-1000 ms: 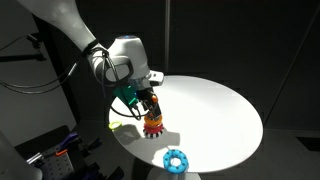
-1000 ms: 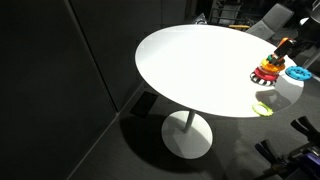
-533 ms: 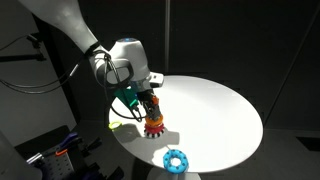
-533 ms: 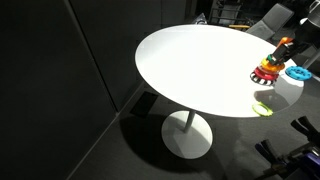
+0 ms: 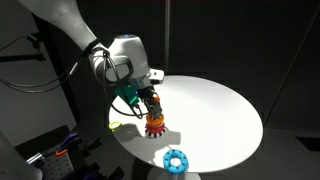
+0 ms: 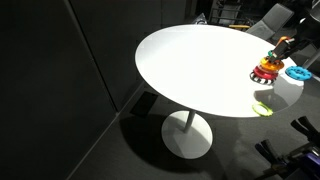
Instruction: Put the dark green ring on the table
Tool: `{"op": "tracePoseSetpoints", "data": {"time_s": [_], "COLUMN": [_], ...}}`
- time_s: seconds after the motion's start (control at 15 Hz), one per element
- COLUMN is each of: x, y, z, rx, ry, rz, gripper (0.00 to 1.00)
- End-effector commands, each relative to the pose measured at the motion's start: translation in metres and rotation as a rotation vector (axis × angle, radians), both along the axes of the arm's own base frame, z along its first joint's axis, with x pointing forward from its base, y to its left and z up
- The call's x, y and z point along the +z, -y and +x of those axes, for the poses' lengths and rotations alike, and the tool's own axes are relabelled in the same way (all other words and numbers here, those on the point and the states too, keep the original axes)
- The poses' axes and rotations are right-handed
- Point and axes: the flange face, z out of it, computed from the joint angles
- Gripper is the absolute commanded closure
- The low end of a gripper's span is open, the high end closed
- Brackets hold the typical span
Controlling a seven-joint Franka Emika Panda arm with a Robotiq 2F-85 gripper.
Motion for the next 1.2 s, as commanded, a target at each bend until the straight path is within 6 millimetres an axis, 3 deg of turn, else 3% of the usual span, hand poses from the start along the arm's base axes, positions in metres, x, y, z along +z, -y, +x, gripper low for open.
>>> {"op": "tracePoseSetpoints", "data": {"time_s": [0.0,0.8,1.13], "x": [0.025,0.096,0.1], "y": [-0.001,-0.017,-0.031], "z": [-0.004,-0.014,-0.008], "rx": [-0.012,-0.015,0.01], "ry": [0.031,0.089,0.063], "rz": [-0.004,0.032,0.065], "gripper": [0.58,0.58,0.58]}}
